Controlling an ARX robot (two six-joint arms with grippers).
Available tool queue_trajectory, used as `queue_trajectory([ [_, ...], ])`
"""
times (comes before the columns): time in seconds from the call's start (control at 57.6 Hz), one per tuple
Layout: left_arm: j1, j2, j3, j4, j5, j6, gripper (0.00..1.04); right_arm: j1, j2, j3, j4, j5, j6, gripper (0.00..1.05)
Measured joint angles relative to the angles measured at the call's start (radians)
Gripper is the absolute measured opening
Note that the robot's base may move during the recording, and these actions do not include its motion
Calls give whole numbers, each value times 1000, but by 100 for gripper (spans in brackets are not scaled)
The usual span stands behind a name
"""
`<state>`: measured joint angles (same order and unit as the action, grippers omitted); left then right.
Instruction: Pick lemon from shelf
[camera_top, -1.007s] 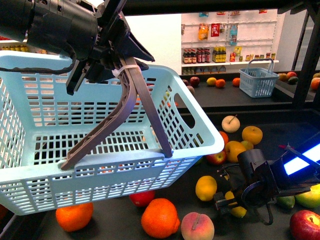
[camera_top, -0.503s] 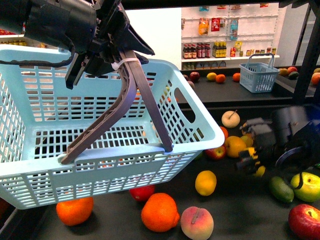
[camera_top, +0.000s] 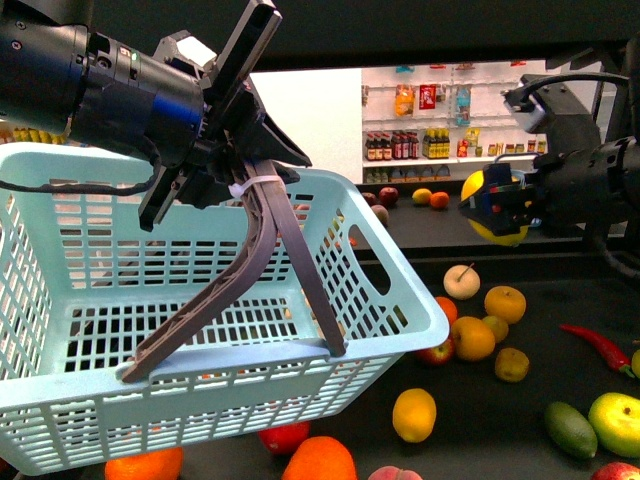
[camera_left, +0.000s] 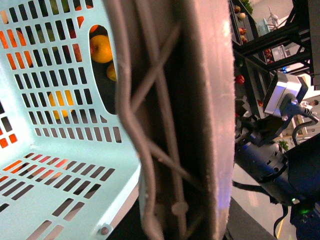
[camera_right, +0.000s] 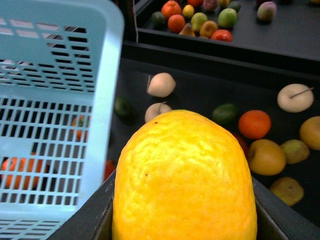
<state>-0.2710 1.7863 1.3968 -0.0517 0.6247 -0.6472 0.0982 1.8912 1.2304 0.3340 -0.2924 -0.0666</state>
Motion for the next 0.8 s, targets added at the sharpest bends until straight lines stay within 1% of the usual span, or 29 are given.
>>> queue_trajectory([
  [0.226,0,0,0,0,0,0,14,122,-2,-7,-17,27,53,51],
  [0.469,0,0,0,0,0,0,14,209,30,36,-37,72,72,51],
  [0.538,0,0,0,0,0,0,14,223,50,40,-39,76,76,65],
  [0.677,0,0,0,0,0,0,14,218,66,44,-36,79,123,84],
  [0.747,0,0,0,0,-5,1,14,196,68,60,-32,84,161,97],
  [0.764,0,0,0,0,-3,2,14,183,68,73,-35,91,171,102],
  [0.799,0,0,0,0,-3,3,14,161,69,96,-53,109,181,104],
])
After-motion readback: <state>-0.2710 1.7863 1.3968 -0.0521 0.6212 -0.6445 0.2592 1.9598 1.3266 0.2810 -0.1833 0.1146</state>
